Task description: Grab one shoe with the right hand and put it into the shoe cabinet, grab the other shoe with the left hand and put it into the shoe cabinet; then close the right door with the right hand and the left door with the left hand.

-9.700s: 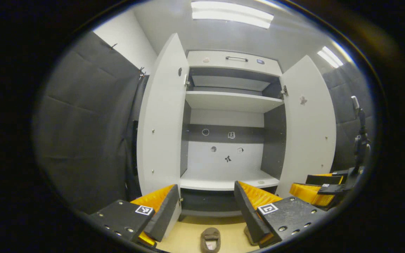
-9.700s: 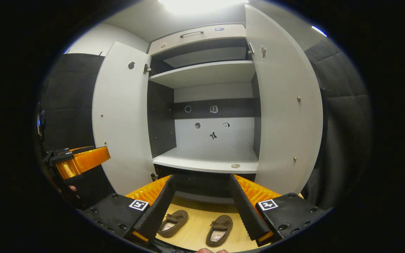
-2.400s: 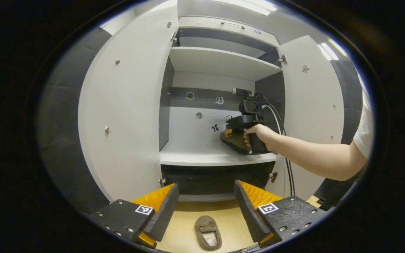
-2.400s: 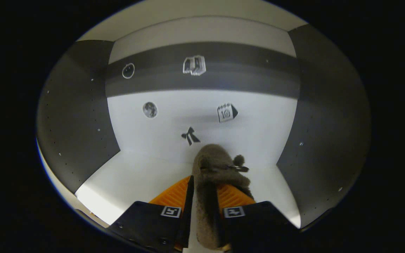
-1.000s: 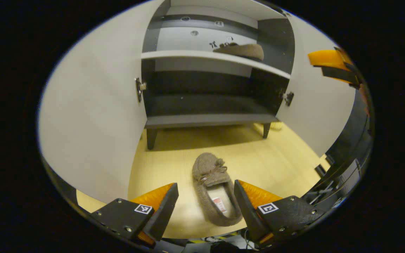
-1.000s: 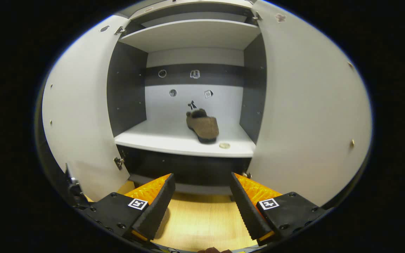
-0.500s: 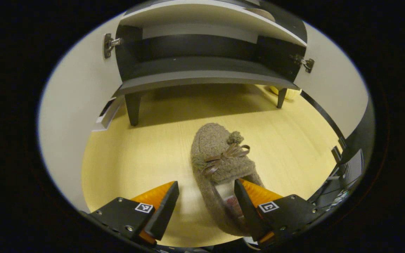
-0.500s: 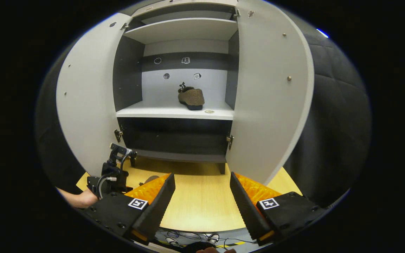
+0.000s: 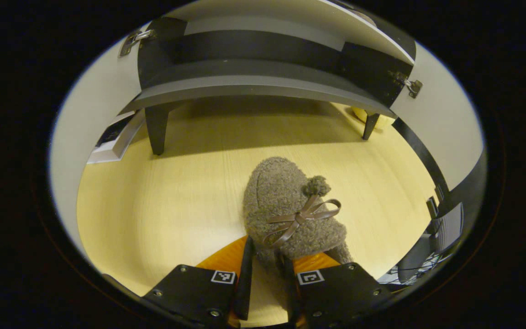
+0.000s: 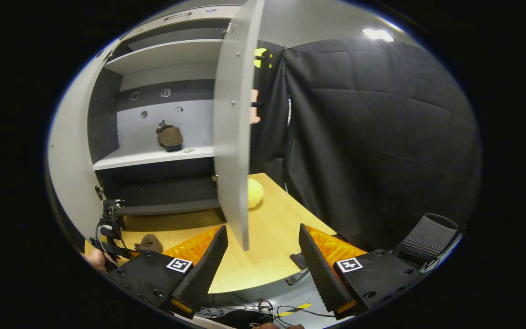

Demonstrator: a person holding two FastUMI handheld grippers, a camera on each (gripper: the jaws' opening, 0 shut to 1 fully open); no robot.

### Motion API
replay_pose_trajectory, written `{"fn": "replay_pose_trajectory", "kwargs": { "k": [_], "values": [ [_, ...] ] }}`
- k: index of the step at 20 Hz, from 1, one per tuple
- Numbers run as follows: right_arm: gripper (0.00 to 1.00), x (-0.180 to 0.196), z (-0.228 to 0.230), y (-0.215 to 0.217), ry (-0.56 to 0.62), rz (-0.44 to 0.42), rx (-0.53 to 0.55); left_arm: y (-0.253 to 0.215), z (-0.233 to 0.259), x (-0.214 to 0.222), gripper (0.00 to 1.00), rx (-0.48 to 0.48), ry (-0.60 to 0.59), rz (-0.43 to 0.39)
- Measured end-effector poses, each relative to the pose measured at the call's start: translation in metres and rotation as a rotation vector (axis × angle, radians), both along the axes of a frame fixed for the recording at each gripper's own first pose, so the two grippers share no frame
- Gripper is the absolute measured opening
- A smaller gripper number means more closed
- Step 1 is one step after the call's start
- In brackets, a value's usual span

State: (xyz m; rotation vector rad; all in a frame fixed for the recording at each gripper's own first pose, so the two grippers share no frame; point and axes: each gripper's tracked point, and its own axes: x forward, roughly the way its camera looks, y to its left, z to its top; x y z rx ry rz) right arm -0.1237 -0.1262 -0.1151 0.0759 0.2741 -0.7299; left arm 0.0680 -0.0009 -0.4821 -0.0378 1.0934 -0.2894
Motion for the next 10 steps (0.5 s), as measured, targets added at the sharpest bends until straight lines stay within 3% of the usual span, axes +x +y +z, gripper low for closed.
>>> {"fn": "replay_pose_trajectory", "kwargs": {
  "k": [4,7,8,10],
  "values": [
    [0.99,-0.017,0.000,-0.024,0.030,-0.058,-0.025,0.001,-0.004,0.004,0.13,-0.044,0.003,0.050],
    [0.97,-0.023,0.009,-0.044,0.016,-0.090,-0.040,0.004,-0.002,0.009,0.13,-0.023,-0.023,0.072],
    [0.99,-0.026,0.010,-0.054,0.017,-0.119,-0.049,0.000,-0.002,0.007,0.02,-0.021,-0.011,0.065],
    [0.97,-0.031,0.013,-0.070,0.013,-0.150,-0.035,-0.003,0.001,0.002,0.02,0.000,-0.015,0.050]
  ]
}}
